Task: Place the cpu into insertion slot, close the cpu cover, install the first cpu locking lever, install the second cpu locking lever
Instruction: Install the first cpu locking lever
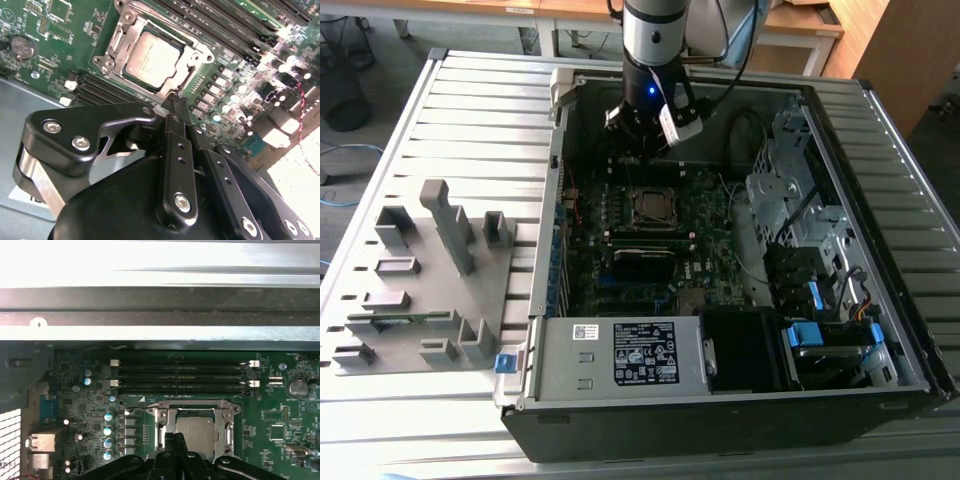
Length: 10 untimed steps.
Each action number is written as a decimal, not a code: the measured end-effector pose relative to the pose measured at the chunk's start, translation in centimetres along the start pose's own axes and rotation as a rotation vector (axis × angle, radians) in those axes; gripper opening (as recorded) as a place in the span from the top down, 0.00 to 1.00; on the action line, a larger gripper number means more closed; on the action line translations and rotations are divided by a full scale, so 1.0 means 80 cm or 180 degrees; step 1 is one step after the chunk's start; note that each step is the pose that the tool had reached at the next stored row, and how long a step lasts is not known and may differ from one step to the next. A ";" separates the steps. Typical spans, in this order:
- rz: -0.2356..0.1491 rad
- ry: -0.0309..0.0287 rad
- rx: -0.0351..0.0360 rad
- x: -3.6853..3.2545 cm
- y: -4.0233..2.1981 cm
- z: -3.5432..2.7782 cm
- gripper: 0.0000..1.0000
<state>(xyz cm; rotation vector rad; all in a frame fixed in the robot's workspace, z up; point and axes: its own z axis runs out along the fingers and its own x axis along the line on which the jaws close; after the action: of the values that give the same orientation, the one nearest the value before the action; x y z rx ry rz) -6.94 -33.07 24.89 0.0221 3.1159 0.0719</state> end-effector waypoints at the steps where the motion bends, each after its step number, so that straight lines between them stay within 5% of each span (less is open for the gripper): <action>1: 0.0000 0.0000 0.0001 0.0022 0.0000 0.0000 0.90; 10: -0.0001 -0.0008 0.0005 0.0324 -0.0004 -0.0006 0.90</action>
<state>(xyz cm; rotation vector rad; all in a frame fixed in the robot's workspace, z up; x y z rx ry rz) -9.53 -33.06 24.87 0.0219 3.1134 0.0695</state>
